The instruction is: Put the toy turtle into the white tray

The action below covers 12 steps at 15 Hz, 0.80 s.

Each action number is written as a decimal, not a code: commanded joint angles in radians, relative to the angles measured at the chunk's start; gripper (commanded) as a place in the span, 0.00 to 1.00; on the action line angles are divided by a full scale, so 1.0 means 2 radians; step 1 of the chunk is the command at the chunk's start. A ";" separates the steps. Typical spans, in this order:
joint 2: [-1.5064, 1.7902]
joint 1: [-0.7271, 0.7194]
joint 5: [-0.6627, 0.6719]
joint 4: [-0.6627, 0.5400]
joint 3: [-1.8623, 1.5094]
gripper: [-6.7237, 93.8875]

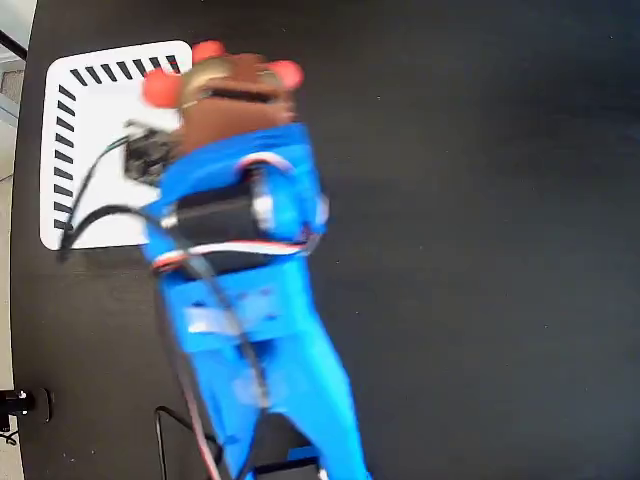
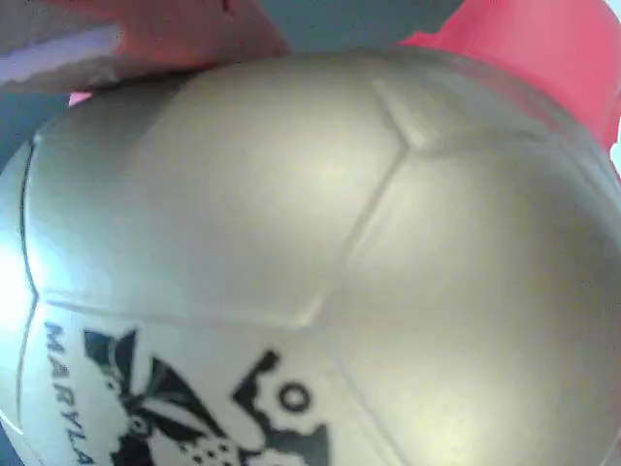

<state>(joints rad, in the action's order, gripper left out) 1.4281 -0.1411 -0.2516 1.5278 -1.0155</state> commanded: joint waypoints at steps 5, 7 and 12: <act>-0.059 -0.108 0.018 -0.042 0.089 0.03; -0.114 -0.124 0.018 -0.038 0.146 0.03; -0.209 -0.146 0.012 -0.028 0.208 0.06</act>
<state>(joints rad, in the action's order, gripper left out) 0.9802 -0.4050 -0.2178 1.4650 -0.6811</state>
